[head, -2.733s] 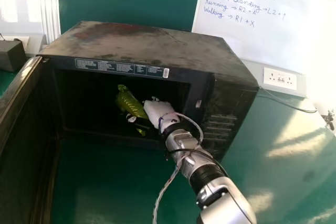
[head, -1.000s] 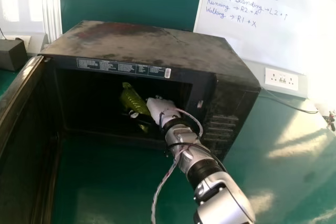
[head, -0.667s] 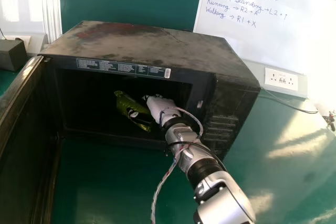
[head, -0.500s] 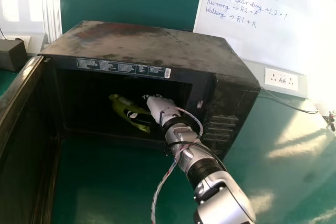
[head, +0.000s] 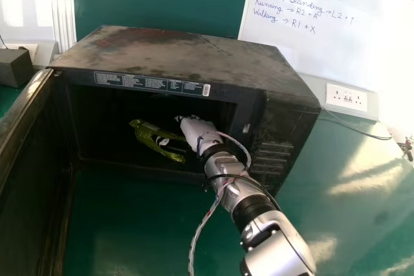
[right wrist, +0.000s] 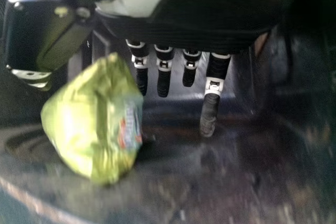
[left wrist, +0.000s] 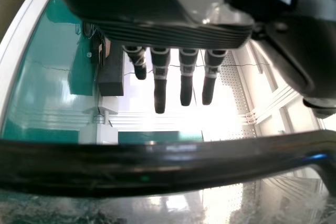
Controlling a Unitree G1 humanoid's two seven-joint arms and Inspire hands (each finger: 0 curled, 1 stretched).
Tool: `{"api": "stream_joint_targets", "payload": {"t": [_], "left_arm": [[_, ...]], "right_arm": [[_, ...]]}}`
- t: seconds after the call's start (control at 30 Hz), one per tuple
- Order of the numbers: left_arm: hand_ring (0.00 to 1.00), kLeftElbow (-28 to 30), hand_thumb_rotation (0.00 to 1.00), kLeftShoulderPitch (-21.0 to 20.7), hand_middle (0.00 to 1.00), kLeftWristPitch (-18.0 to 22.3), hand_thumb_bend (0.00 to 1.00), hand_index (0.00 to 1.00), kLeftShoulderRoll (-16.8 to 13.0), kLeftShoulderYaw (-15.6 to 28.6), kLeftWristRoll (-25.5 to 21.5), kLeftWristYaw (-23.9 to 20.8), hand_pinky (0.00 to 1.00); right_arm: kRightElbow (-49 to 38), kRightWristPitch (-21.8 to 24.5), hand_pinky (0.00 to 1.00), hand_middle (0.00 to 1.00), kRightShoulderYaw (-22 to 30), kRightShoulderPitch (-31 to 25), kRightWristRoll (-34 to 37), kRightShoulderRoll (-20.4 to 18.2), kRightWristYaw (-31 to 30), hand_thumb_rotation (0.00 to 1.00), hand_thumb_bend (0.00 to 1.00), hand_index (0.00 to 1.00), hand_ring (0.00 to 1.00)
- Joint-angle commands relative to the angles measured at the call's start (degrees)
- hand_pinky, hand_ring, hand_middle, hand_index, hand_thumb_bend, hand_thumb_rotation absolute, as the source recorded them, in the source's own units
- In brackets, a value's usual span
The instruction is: Put biscuit inside oven
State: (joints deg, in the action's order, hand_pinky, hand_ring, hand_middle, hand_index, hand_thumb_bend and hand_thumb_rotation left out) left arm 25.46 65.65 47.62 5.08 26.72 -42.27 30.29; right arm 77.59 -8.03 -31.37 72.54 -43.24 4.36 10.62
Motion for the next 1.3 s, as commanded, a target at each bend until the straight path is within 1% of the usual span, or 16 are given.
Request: {"api": "stream_joint_targets", "payload": {"t": [0.0,0.17,0.3,0.47,0.63,0.77,0.83,1.0,1.13,1.27], "left_arm": [[0.81,0.4,0.99,0.9,0.9,-0.2,0.84,0.87,1.7,0.2,0.1,-0.5,0.93],[0.84,-0.1,0.99,0.5,0.91,-0.4,0.83,0.88,1.1,0.2,-0.7,-0.3,0.93],[0.84,-0.1,1.0,0.5,0.91,-0.9,0.84,0.89,0.9,0.1,-1.4,-0.2,0.95],[0.82,0.1,1.0,0.2,0.89,-0.9,0.84,0.88,0.8,0.4,-0.9,-0.3,0.92],[0.82,-0.2,1.0,0.1,0.91,-1.1,0.85,0.89,0.4,0.4,-1.5,0.2,0.92],[0.79,-0.2,1.0,0.1,0.9,-1.3,0.84,0.88,0.5,0.4,-1.6,0.0,0.9],[0.77,0.2,1.0,0.3,0.89,-1.2,0.85,0.88,0.9,0.4,-1.0,-0.3,0.89],[0.78,0.2,1.0,0.3,0.9,-1.4,0.84,0.89,0.5,0.5,-1.2,-0.1,0.89],[0.76,0.7,0.99,0.5,0.91,-1.9,0.83,0.89,0.9,0.5,-0.6,-1.0,0.9],[0.74,0.1,1.0,-0.2,0.9,-1.6,0.83,0.88,0.6,1.0,0.0,-1.1,0.9]], "right_arm": [[-0.7,-0.9,0.46,0.94,0.6,-1.3,0.9,1.3,1.4,0.59,0.84,0.9,0.76],[-1.9,-3.3,0.46,0.93,0.9,-2.8,1.6,2.5,2.2,0.58,0.83,0.9,0.76],[-3.7,-5.4,0.47,0.93,0.6,-4.2,1.6,4.4,2.8,0.58,0.84,0.89,0.76],[-7.1,-8.8,0.47,0.93,0.5,-6.5,1.3,7.4,4.2,0.58,0.83,0.9,0.76],[-11.5,-10.6,0.47,0.93,1.1,-9.0,1.6,9.9,3.6,0.58,0.83,0.9,0.77],[-15.8,-12.3,0.47,0.93,1.6,-11.9,1.7,11.8,4.6,0.58,0.83,0.9,0.77],[-18.6,-13.0,0.47,0.93,2.2,-13.7,2.1,12.8,4.6,0.59,0.83,0.9,0.76],[-29.7,-13.4,0.47,0.94,4.4,-19.9,3.2,16.0,1.7,0.6,0.83,0.9,0.77],[-39.4,-13.5,0.47,0.93,6.5,-25.4,3.6,18.8,-0.4,0.6,0.85,0.89,0.76],[-47.2,-13.5,0.46,0.93,8.1,-30.2,3.4,21.0,-2.1,0.61,0.84,0.89,0.75]]}}
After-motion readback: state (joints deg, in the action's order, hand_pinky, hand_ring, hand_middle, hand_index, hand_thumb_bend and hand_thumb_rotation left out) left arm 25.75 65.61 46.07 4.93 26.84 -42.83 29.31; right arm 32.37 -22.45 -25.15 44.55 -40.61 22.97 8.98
